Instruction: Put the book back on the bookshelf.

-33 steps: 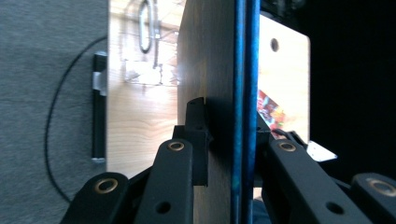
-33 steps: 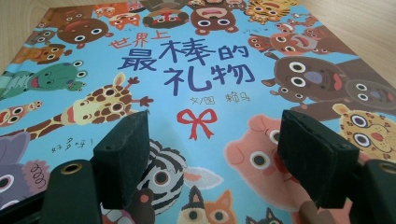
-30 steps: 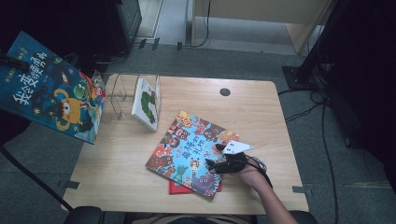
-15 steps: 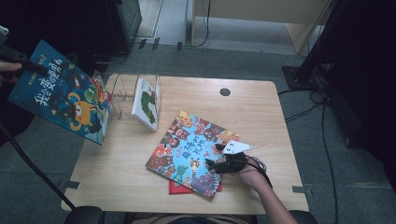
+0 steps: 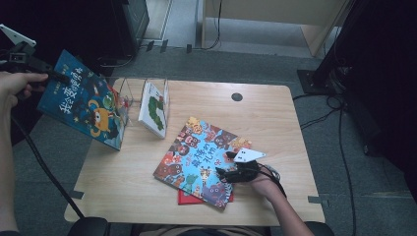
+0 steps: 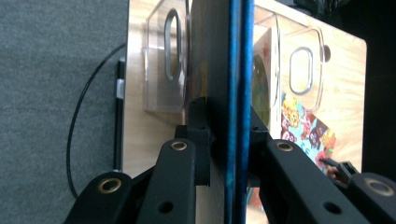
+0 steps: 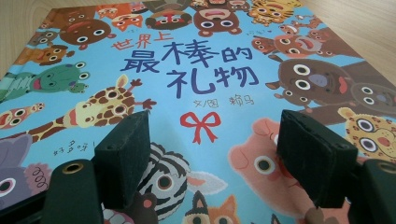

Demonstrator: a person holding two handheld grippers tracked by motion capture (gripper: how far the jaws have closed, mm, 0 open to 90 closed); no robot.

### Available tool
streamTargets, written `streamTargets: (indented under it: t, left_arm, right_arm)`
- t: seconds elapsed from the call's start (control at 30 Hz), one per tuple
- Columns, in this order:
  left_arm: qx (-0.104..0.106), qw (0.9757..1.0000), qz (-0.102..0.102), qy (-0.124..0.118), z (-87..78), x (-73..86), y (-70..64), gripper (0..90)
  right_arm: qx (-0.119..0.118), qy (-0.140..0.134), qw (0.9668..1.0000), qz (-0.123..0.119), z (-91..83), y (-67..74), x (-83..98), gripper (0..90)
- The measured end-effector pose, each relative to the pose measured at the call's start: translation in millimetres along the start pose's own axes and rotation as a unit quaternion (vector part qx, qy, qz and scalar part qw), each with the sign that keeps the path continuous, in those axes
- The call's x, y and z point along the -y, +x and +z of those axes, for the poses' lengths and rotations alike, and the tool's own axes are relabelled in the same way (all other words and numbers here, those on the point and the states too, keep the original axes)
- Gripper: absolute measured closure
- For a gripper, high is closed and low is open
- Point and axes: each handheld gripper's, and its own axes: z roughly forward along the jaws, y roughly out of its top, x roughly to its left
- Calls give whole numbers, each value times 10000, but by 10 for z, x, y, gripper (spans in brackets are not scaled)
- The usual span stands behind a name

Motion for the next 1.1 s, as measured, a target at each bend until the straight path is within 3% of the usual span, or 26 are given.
streamTargets:
  t: [0.17, 0.27, 0.5, 0.63, 1.1]
  left_arm:
    - [23, 10000, -5, -83, 5, -13, 39, 791]
    - [156, 9996, -56, -218, 4, -12, 74, 769]
    - [169, 9997, 56, -180, 0, -1, 40, 639]
    - [185, 9994, 93, -278, -11, 8, 33, 610]
    - [-169, 9981, 362, -463, -310, 36, -35, 530]
  right_arm:
    - [2, 5, 10000, -2, 5, 3, -3, 259]
    - [14, 9, 10000, -17, 9, 5, -5, 259]
    - [27, 0, 10000, -30, 11, 6, -5, 259]
    - [28, 0, 10000, -35, 11, 7, -5, 259]
    - [20, 2, 10000, -30, 10, 7, -4, 259]
